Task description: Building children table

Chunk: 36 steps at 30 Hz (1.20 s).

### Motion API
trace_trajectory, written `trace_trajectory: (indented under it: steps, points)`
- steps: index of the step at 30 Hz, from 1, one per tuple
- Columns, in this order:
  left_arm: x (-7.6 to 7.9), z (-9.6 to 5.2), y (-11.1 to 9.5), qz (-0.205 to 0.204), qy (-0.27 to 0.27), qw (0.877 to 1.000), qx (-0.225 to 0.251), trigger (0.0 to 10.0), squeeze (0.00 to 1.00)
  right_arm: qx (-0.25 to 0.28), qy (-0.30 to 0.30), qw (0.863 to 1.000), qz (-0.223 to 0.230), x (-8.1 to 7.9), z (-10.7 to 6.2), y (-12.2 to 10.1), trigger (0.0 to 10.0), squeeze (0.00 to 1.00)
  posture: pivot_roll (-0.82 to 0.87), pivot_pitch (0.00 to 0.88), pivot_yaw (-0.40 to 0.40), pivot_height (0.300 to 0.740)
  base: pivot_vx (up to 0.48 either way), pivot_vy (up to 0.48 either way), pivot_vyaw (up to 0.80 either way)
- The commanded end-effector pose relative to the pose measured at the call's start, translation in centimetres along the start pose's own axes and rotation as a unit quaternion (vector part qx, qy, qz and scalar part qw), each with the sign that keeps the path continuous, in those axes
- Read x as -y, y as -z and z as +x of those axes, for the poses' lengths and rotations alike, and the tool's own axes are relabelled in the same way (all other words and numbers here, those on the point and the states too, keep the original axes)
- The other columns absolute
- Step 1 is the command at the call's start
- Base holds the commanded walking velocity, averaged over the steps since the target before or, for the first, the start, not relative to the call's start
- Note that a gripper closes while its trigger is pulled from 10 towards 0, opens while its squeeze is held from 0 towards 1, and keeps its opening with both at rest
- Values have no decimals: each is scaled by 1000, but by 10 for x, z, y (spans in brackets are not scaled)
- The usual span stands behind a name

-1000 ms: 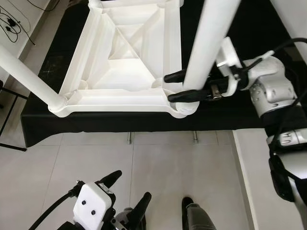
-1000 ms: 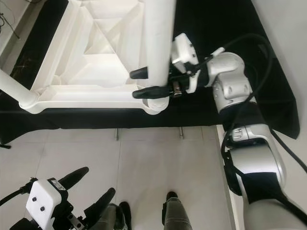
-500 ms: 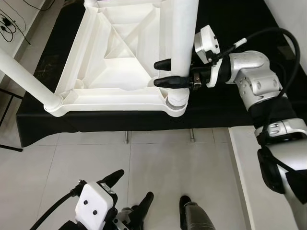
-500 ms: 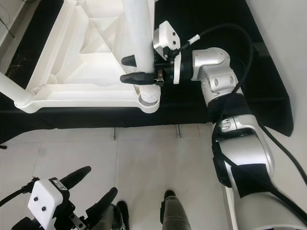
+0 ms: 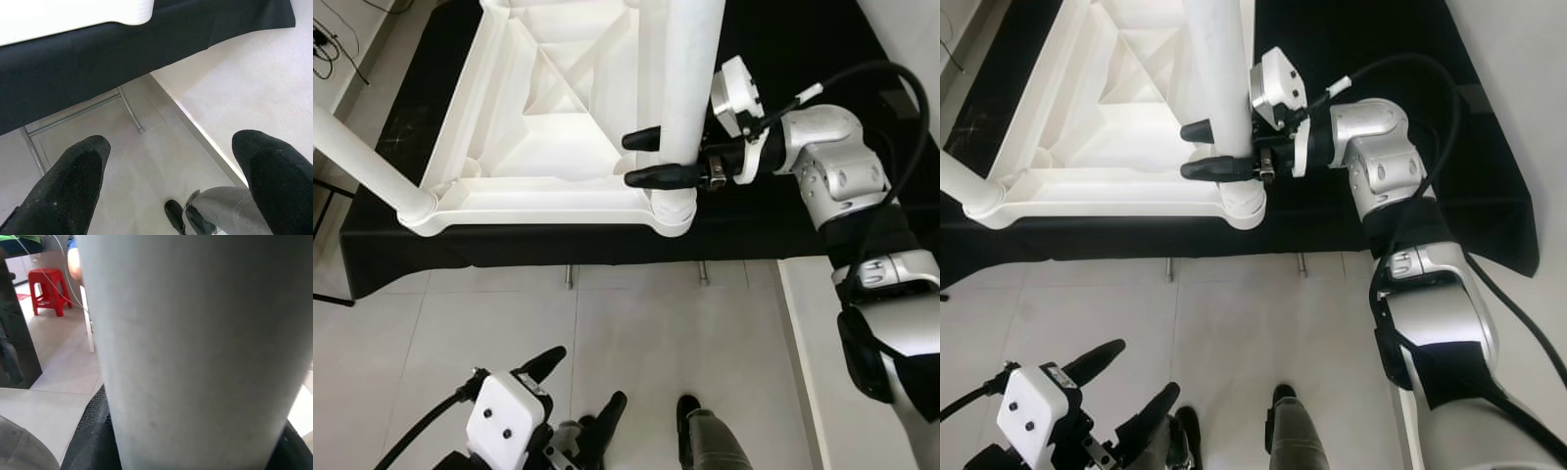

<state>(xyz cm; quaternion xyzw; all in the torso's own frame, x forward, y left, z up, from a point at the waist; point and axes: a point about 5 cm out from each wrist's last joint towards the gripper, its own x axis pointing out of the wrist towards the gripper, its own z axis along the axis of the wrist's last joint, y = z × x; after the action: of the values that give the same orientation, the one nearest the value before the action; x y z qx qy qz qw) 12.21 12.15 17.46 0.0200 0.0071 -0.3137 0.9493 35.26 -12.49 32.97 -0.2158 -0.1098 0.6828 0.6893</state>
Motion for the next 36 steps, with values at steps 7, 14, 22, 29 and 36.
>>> trace_trajectory:
  steps: [7, 14, 22, 29, 36]
  points:
    - [2, 0, 2, -8, 1, 1000, -4, 10000, 0, 18, -69, 996, 50, -15, 14, 16, 10000, 0, 70, 381, 62, 740, 0, 0, 0]
    - [3, 0, 2, -9, 2, 1000, -3, 10000, 0, 14, -90, 992, 83, -15, 28, 29, 10000, 0, 71, 385, 58, 740, 0, 0, 0]
    - [5, -1, 0, -11, -2, 1000, -2, 10000, 0, -14, -71, 994, 81, -11, 39, 39, 10000, 0, 79, 398, 44, 740, 0, 0, 0]
    - [6, -2, 0, -13, -3, 1000, -3, 10000, 0, -59, -18, 995, 72, -9, 48, 48, 10000, 0, 76, 401, 44, 740, 0, 0, 0]
    - [6, -1, 0, -13, -3, 1000, -2, 10000, 0, -93, 107, 986, 87, 0, 43, 58, 10000, 0, 65, 394, 38, 740, 0, 0, 0]
